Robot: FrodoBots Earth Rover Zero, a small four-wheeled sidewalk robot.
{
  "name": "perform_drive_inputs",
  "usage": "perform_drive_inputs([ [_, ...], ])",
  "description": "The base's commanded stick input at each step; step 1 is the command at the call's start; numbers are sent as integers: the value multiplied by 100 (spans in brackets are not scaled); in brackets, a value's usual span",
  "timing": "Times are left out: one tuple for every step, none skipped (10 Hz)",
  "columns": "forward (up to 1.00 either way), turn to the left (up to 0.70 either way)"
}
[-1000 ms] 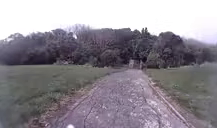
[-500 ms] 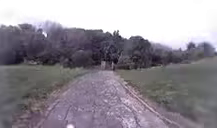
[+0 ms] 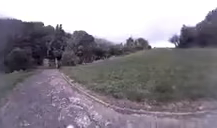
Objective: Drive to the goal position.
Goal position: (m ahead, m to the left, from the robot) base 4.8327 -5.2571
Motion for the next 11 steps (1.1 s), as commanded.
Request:
perform_drive_inputs([
  [0, -85],
  [0, -85],
  [0, -85],
  [0, -85],
  [0, -85],
  [0, -85],
  [0, -40],
  [0, 0],
  [0, 0],
  [4, 0],
  [12, 0],
])
